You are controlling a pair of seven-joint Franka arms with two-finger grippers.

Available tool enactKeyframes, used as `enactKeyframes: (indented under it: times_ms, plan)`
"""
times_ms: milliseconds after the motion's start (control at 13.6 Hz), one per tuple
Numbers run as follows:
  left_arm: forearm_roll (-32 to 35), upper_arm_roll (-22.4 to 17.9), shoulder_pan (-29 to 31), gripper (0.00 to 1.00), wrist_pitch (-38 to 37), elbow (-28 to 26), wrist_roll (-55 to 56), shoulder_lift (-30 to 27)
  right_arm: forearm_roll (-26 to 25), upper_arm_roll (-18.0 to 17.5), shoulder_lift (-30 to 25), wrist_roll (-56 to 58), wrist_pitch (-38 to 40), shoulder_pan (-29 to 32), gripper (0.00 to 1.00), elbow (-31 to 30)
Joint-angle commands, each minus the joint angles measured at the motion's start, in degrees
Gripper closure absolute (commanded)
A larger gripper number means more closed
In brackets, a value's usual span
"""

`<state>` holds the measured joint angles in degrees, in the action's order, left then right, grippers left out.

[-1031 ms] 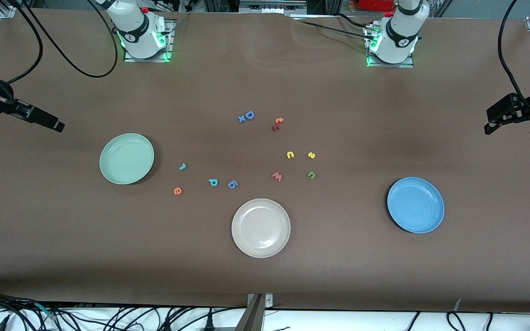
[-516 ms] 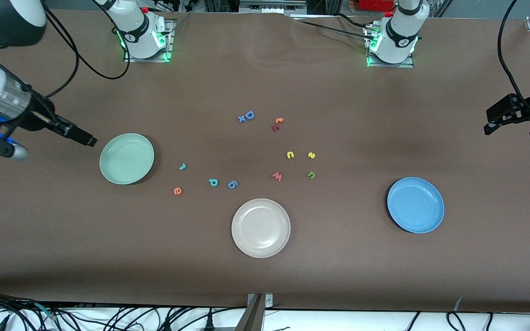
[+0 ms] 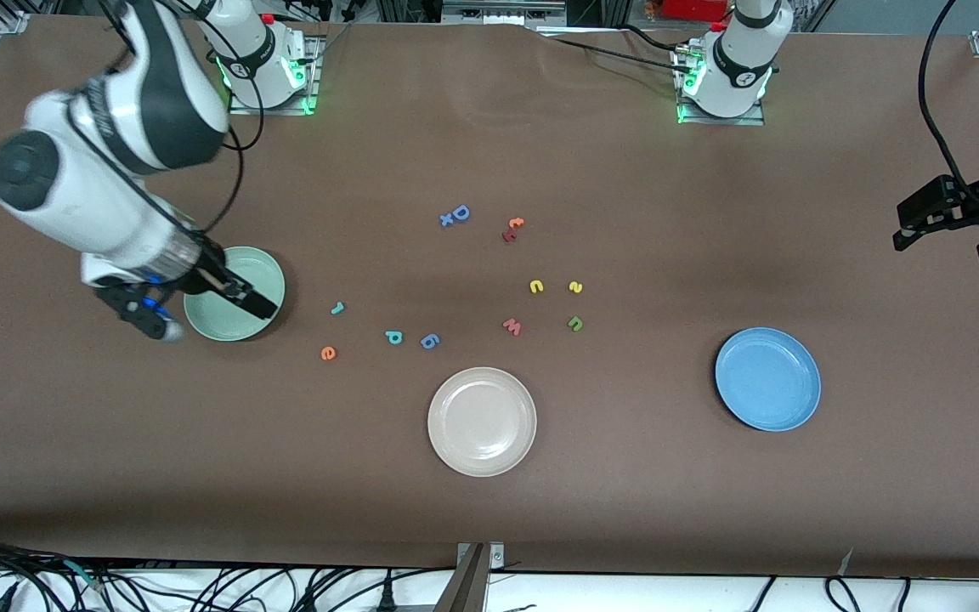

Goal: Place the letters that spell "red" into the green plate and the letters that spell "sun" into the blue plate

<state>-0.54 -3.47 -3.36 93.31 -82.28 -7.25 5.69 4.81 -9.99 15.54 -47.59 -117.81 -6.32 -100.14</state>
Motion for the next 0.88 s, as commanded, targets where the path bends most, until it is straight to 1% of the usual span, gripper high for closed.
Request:
enactKeyframes:
  times_ms: [0, 147, 295, 516, 810]
  plan:
    - [0.2, 0.0, 0.1, 0.0, -1.0, 1.7, -0.7, 0.8, -1.1, 0.3, 2.4, -4.2, -6.4, -3.1, 0.01, -2.0]
    - [0.2, 0.0, -0.4, 0.0, -1.0, 1.6, -0.7, 1.2, -4.0, 0.4, 6.1, -6.9, -11.4, -4.5, 0.01, -2.1]
    - [0.2, 0.1, -0.6, 0.0, -1.0, 1.4, -0.6, 1.5, -7.0, 0.5, 8.8, -7.4, -11.7, -4.8, 0.01, -2.3]
    - [0.2, 0.3, -1.6, 0.0, -1.0, 1.2, -0.7, 3.3, -7.4, 0.8, 12.0, -8.4, -13.0, -4.5, 0.01, -4.9]
    - [0.0, 0.3, -5.2, 0.0, -0.9, 1.4, -0.2, 5.6, -7.4, 0.7, 15.4, -14.7, -13.5, -4.9, 0.01, -6.1]
